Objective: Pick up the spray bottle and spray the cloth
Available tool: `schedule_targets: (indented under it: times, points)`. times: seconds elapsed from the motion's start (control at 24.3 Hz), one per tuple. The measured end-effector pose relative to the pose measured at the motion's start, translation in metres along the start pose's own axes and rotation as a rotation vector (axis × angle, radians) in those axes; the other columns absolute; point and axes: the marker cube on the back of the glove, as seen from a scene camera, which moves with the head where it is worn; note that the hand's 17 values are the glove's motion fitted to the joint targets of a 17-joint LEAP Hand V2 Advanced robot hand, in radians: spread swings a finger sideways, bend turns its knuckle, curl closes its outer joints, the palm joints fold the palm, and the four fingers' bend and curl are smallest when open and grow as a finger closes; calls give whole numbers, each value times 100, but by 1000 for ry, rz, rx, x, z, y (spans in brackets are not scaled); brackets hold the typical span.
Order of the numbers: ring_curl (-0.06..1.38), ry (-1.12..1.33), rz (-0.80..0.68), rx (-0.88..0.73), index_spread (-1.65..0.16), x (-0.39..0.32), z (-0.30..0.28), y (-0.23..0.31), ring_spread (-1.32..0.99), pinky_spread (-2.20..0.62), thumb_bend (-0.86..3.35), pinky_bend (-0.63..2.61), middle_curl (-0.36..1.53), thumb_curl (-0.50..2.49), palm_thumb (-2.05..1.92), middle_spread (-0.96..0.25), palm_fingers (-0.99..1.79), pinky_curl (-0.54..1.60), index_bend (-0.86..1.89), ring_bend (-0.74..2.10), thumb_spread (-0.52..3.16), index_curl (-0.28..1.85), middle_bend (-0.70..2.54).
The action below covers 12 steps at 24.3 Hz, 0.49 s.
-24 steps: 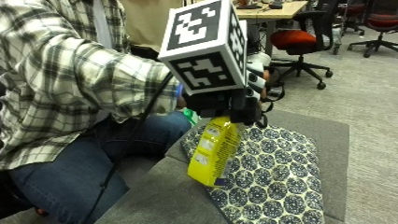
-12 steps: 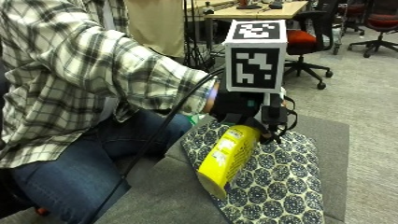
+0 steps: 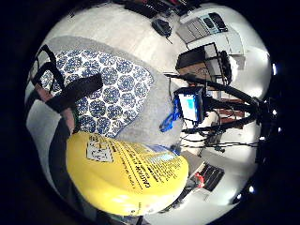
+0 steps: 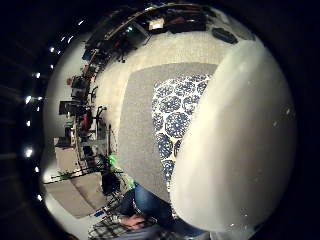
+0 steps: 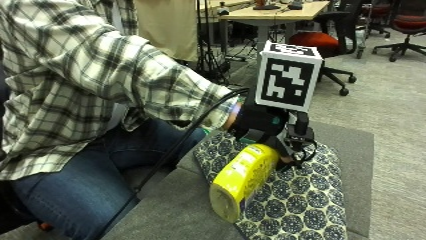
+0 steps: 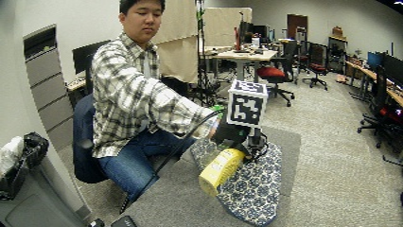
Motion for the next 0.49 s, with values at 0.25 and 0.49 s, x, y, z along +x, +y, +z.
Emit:
schedule_targets:
  times: [0.25,0.49]
  points:
    - [47,55,2,-29,-28,0,4,-1,-21,-16,-3,46,51,79,104,-15,129,37,21,55,8,58,52]
    - [47,130,-29,-56,-29,2,8,1,-22,-16,-3,46,51,79,104,-14,129,37,21,55,8,59,52]
